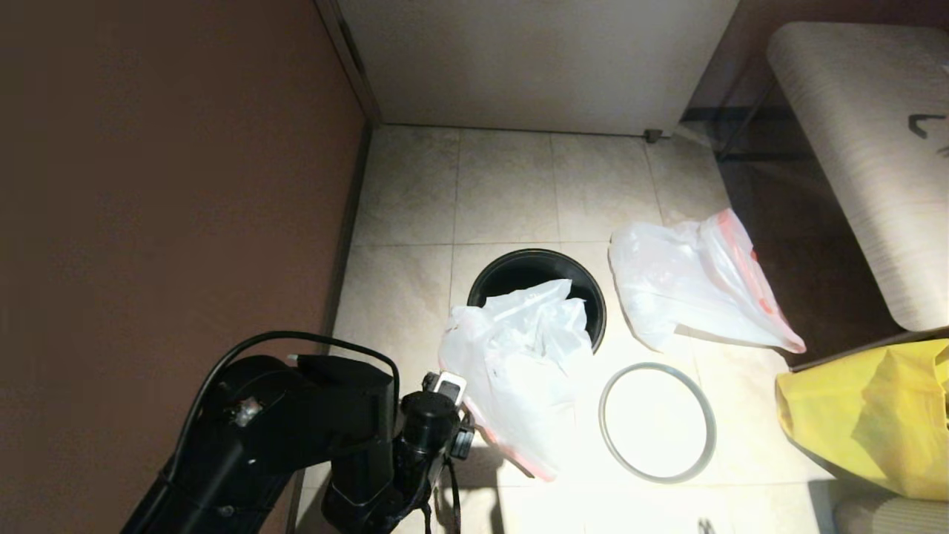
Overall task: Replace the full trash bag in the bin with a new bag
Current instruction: Put the new garbage bag on the trash can
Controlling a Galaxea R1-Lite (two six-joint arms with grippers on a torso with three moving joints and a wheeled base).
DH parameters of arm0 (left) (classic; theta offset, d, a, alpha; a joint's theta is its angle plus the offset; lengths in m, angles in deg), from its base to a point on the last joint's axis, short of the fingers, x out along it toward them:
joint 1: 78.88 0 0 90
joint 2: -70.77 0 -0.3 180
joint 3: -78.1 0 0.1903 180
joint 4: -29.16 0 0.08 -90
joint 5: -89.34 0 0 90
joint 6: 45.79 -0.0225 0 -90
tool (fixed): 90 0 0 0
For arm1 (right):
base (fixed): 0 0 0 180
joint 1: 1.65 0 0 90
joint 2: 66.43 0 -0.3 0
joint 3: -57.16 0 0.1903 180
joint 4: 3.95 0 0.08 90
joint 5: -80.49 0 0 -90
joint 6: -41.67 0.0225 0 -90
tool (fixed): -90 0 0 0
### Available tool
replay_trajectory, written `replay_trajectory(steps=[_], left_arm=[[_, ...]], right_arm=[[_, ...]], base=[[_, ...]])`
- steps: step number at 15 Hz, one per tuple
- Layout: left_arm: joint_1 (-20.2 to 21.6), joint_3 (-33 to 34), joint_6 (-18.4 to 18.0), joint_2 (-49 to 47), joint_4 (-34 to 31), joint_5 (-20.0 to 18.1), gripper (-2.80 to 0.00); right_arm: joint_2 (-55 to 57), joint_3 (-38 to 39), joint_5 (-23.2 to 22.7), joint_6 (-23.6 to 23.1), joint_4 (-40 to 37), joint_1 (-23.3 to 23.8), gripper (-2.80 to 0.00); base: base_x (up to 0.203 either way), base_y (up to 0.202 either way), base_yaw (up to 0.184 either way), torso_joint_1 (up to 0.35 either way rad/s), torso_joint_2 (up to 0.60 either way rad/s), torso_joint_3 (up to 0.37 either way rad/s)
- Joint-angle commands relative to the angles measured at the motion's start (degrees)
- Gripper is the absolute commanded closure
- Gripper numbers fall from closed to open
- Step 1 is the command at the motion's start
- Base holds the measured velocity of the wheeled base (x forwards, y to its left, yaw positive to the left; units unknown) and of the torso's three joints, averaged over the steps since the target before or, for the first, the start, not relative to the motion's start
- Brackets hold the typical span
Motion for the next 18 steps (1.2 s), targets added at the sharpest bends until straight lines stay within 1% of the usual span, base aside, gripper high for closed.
replay_trajectory(steps=[1,3,5,7,8,9,10,11,12,15,18], left_arm=[[0.3,-2.4,-1.6,-2.8,1.4,0.3,-2.80],[0.8,-5.0,-3.3,-3.3,0.4,0.2,-2.80],[0.8,-4.3,-6.5,-2.9,-0.7,0.4,-2.80],[1.6,-5.9,-7.5,-3.1,-0.9,0.4,-2.80],[2.3,-6.2,-9.5,-3.4,-0.4,0.5,-2.80],[3.0,-5.4,-14.0,-3.7,2.5,0.6,-2.80],[3.7,-4.0,-18.3,-4.2,8.5,0.7,-2.80],[4.4,-3.0,-23.3,-5.8,11.2,0.8,-2.80],[4.6,-1.9,-24.6,-6.3,11.2,0.9,-2.80],[4.5,-2.5,-25.2,-6.3,11.2,1.0,-2.80],[4.6,-7.9,-26.1,-7.6,11.2,1.0,-2.80]], right_arm=[[0.0,0.1,0.0,0.0,0.0,0.0,0.00],[0.0,0.1,0.0,0.1,0.0,-0.1,0.00],[0.0,0.0,0.0,0.0,0.0,0.0,0.00],[0.0,0.1,0.0,0.1,0.0,0.0,0.00],[0.0,0.1,0.0,0.0,0.0,0.0,0.00],[0.0,0.1,0.0,0.1,0.0,-0.1,0.00],[0.0,0.1,0.0,0.1,0.0,-0.1,0.00],[0.0,0.1,0.0,0.1,0.0,0.0,0.00],[0.0,0.0,0.0,0.0,0.0,-0.1,0.00],[0.0,0.1,0.0,0.0,0.0,0.0,0.00],[0.0,0.1,0.0,0.1,0.0,-0.1,0.00]], base=[[0.000,0.000,0.000,0.000,0.00,0.000],[0.000,0.000,0.000,0.000,0.00,0.000],[0.000,0.000,0.000,0.000,0.00,0.000],[0.000,0.000,0.000,0.000,0.00,0.000],[0.000,0.000,0.000,0.000,0.00,0.000],[0.000,0.000,0.000,0.000,0.00,0.000],[0.000,0.000,0.000,0.000,0.00,0.000],[0.000,0.000,0.000,0.000,0.00,0.000],[0.000,0.000,0.000,0.000,0.00,0.000],[0.000,0.000,0.000,0.000,0.00,0.000],[0.000,0.000,0.000,0.000,0.00,0.000]])
